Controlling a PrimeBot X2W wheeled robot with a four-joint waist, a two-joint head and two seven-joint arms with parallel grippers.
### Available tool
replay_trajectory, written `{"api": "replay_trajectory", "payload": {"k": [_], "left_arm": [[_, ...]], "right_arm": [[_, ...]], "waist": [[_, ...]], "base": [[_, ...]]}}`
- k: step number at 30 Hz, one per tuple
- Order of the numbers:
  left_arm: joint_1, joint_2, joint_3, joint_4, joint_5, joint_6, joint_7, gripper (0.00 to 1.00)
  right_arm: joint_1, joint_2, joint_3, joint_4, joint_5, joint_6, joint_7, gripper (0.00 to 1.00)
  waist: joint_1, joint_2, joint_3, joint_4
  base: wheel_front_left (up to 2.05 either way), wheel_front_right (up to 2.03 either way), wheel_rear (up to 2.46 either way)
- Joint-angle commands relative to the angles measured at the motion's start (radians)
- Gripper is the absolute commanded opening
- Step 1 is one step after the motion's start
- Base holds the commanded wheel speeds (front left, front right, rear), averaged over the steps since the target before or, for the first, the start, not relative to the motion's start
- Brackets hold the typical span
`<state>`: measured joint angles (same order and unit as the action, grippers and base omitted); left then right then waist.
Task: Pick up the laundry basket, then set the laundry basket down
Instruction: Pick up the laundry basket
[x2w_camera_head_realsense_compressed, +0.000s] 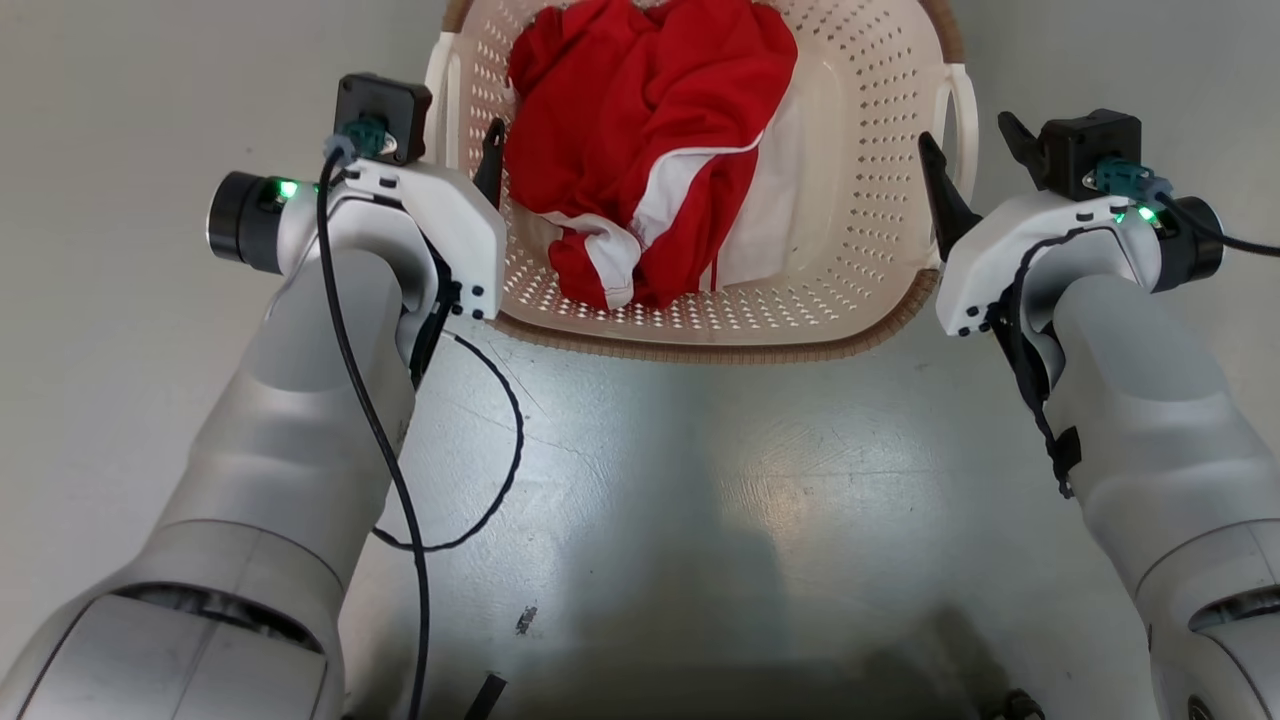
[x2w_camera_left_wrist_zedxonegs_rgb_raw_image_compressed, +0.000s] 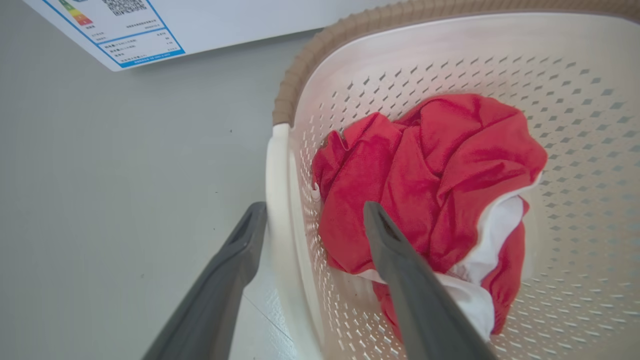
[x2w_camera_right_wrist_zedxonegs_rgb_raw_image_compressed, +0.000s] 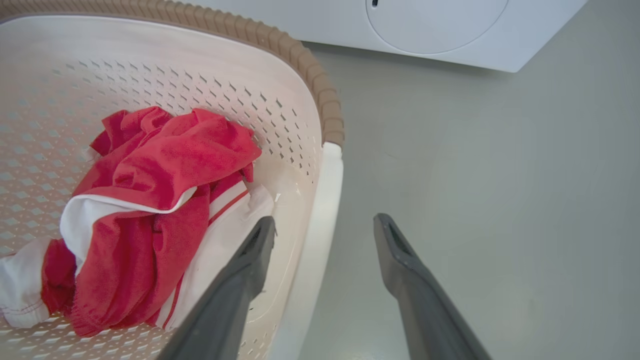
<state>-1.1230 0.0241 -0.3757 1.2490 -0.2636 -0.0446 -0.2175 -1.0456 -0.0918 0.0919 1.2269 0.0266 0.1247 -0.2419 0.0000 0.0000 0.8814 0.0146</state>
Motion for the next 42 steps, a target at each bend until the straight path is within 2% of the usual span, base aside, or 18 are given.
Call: {"api": "replay_trajectory", "payload": {"k": [1, 4, 7, 11, 17, 23, 40, 42], "left_arm": [[-0.005, 0.028, 0.008, -0.001, 0.002, -0.006, 0.007, 1.0], [-0.019, 0.03, 0.006, 0.002, -0.002, 0.0, 0.01, 1.0], [-0.036, 0.04, 0.001, 0.016, -0.008, -0.023, 0.078, 1.0], [-0.058, 0.048, -0.009, 0.024, -0.008, -0.028, 0.12, 1.0], [-0.08, 0.055, -0.024, 0.03, -0.002, -0.001, 0.156, 1.0], [-0.09, 0.054, -0.04, 0.034, 0.001, 0.012, 0.181, 1.0], [-0.092, 0.057, -0.062, 0.039, -0.013, 0.023, 0.194, 0.82], [-0.092, 0.058, -0.065, 0.039, -0.015, 0.023, 0.196, 0.69]], "right_arm": [[0.017, 0.023, 0.015, 0.002, 0.01, 0.006, 0.0, 1.0], [0.003, 0.029, 0.023, 0.015, 0.018, 0.006, 0.014, 1.0], [-0.01, 0.033, 0.031, 0.024, 0.026, 0.006, 0.025, 1.0], [-0.03, 0.038, 0.036, 0.032, 0.038, 0.006, 0.04, 1.0], [-0.05, 0.041, 0.047, 0.041, 0.057, 0.006, 0.057, 1.0], [-0.05, 0.041, 0.1, 0.039, 0.118, 0.006, 0.071, 1.0], [-0.053, 0.041, 0.198, 0.035, 0.232, 0.006, 0.091, 1.0], [-0.054, 0.041, 0.203, 0.037, 0.241, 0.006, 0.097, 1.0]], "waist": [[0.0, 0.0, 0.009, -0.004], [0.0, 0.0, 0.021, -0.007], [0.0, 0.0, 0.031, -0.016], [0.0, 0.0, 0.043, -0.024], [0.0, 0.0, 0.056, -0.026], [0.0, 0.0, 0.061, -0.022], [0.0, 0.0, 0.067, -0.023], [0.0, 0.0, 0.067, -0.025]], "base": [[0.0, 0.0, 0.0], [0.0, 0.0, 0.0], [0.0, 0.0, 0.0], [0.0, 0.0, 0.0], [0.0, 0.0, 0.0], [0.0, 0.0, 0.0], [0.0, 0.0, 0.0], [0.0, 0.0, 0.0]]}}
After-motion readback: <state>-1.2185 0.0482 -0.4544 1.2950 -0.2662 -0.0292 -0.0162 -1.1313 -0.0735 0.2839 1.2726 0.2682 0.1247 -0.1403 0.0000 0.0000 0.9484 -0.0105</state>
